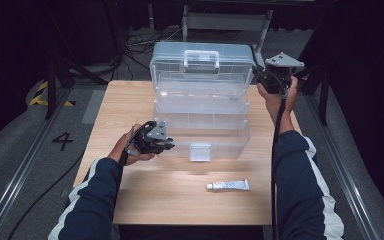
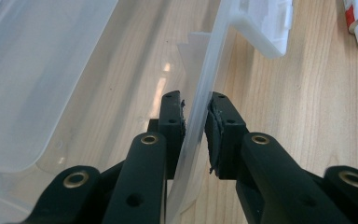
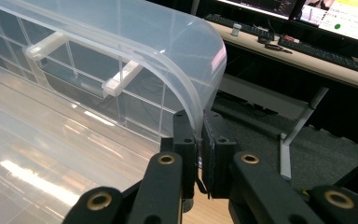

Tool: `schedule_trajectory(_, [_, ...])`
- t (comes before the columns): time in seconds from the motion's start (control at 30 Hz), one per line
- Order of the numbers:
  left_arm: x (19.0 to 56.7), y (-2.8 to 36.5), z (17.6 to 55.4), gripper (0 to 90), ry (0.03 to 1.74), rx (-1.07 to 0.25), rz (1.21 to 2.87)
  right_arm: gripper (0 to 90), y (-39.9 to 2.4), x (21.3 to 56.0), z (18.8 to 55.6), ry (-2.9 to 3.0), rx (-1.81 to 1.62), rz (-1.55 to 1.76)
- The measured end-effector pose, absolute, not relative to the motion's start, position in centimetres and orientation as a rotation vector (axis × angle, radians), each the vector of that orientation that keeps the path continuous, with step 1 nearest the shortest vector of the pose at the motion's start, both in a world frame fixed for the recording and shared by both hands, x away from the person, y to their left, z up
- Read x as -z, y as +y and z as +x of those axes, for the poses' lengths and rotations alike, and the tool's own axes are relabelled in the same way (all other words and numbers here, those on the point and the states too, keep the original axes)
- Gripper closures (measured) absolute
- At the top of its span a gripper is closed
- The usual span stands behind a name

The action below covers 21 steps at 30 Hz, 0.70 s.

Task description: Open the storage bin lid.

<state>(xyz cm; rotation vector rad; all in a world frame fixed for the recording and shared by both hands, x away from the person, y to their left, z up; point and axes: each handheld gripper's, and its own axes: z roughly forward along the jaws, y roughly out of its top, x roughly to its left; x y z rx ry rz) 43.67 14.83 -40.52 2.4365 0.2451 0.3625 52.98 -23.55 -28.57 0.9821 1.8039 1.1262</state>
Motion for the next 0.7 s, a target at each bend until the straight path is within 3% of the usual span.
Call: schedule_trajectory(0.7, [40.6,15.1,43.7,76.3,0.238,-0.379,2.435,85.2,-23.4,28.1,54.8,1.813,-1.113,1.031])
